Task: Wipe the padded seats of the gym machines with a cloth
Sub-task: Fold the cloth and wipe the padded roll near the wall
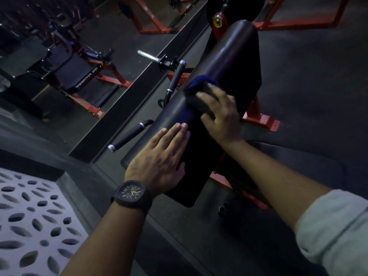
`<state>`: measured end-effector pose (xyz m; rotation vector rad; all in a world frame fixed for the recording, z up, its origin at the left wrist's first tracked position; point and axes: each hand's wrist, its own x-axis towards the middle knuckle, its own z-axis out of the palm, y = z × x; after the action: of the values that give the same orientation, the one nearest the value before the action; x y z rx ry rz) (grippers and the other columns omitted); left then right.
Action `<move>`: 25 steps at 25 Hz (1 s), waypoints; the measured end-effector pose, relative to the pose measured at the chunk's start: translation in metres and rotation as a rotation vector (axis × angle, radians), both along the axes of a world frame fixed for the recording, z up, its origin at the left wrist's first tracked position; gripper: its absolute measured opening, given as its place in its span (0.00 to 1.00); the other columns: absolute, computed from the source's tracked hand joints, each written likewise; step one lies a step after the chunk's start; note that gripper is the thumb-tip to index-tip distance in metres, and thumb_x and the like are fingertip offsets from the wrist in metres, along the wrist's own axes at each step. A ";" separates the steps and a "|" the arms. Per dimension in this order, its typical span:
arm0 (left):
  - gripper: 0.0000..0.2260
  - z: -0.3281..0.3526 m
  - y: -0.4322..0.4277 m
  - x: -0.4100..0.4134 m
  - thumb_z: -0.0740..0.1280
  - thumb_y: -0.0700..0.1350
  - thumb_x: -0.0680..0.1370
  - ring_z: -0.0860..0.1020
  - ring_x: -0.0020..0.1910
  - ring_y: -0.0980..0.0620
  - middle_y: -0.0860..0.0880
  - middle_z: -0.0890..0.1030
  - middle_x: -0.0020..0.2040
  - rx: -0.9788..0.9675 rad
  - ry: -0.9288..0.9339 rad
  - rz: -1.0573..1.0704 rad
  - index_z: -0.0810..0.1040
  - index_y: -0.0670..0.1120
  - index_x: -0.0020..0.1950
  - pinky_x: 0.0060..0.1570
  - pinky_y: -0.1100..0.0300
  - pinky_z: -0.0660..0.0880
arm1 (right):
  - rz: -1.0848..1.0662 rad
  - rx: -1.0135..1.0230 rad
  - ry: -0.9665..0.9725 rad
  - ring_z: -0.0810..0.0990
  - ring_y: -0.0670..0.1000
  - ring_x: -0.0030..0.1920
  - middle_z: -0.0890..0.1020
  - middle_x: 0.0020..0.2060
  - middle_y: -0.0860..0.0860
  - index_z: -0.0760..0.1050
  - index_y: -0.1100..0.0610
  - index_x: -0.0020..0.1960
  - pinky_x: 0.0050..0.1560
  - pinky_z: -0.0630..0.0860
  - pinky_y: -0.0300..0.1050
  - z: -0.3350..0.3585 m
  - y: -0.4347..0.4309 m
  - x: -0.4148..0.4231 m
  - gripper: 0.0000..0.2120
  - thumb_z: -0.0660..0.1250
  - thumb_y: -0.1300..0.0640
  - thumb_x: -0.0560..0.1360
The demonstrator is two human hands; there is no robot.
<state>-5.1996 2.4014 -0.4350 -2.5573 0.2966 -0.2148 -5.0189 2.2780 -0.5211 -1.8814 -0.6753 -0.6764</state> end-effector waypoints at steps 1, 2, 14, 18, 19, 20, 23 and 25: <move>0.32 0.000 0.000 0.000 0.59 0.52 0.76 0.65 0.78 0.43 0.39 0.65 0.79 0.003 0.000 -0.001 0.67 0.37 0.78 0.77 0.48 0.58 | -0.079 0.125 0.198 0.76 0.59 0.61 0.76 0.69 0.55 0.78 0.52 0.68 0.63 0.74 0.55 0.006 0.005 0.004 0.26 0.64 0.58 0.70; 0.32 0.000 0.000 -0.001 0.60 0.52 0.76 0.65 0.78 0.43 0.39 0.65 0.79 0.003 0.003 0.002 0.67 0.37 0.77 0.77 0.48 0.58 | -0.136 0.235 0.369 0.76 0.58 0.64 0.75 0.70 0.57 0.77 0.53 0.69 0.65 0.73 0.56 0.010 0.011 -0.002 0.27 0.63 0.58 0.70; 0.32 -0.001 0.002 -0.001 0.59 0.53 0.78 0.62 0.79 0.44 0.40 0.63 0.80 0.020 0.034 0.026 0.65 0.38 0.79 0.77 0.47 0.59 | 0.097 0.146 0.145 0.68 0.59 0.74 0.67 0.76 0.60 0.71 0.58 0.74 0.74 0.65 0.50 -0.015 0.005 -0.043 0.28 0.67 0.56 0.75; 0.32 0.001 -0.001 0.000 0.59 0.53 0.77 0.63 0.79 0.43 0.40 0.63 0.80 0.015 0.053 0.037 0.65 0.37 0.78 0.78 0.47 0.58 | -0.042 0.236 0.363 0.70 0.56 0.73 0.69 0.76 0.58 0.70 0.57 0.75 0.73 0.66 0.50 -0.015 0.013 -0.029 0.29 0.65 0.55 0.74; 0.32 0.002 -0.001 0.000 0.59 0.53 0.77 0.63 0.79 0.43 0.39 0.63 0.80 0.012 0.054 0.038 0.65 0.37 0.78 0.78 0.47 0.57 | -0.090 0.365 0.565 0.68 0.54 0.74 0.68 0.76 0.57 0.69 0.56 0.76 0.74 0.65 0.48 -0.009 0.019 -0.035 0.30 0.64 0.54 0.74; 0.33 0.003 -0.002 0.000 0.60 0.53 0.77 0.63 0.79 0.43 0.39 0.63 0.80 0.012 0.060 0.040 0.65 0.37 0.78 0.78 0.47 0.56 | -0.116 0.457 0.712 0.67 0.52 0.74 0.68 0.76 0.55 0.68 0.54 0.77 0.74 0.64 0.45 -0.001 0.024 -0.044 0.31 0.63 0.53 0.74; 0.34 0.009 -0.005 -0.001 0.59 0.53 0.75 0.64 0.78 0.41 0.37 0.64 0.79 0.007 0.111 0.048 0.65 0.35 0.78 0.79 0.48 0.55 | -0.072 0.337 0.566 0.68 0.54 0.73 0.67 0.76 0.57 0.67 0.53 0.77 0.72 0.60 0.39 -0.005 0.020 -0.072 0.30 0.64 0.53 0.75; 0.36 0.015 -0.011 0.004 0.58 0.52 0.72 0.68 0.75 0.38 0.34 0.68 0.76 0.033 0.140 0.038 0.66 0.32 0.75 0.78 0.48 0.55 | 0.040 0.143 0.296 0.69 0.57 0.71 0.67 0.76 0.58 0.67 0.53 0.77 0.71 0.64 0.47 -0.017 0.009 -0.082 0.29 0.64 0.53 0.76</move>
<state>-5.1953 2.3903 -0.4202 -2.5470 0.3019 -0.0159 -5.1009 2.2869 -0.5382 -1.7831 -0.4604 -0.3983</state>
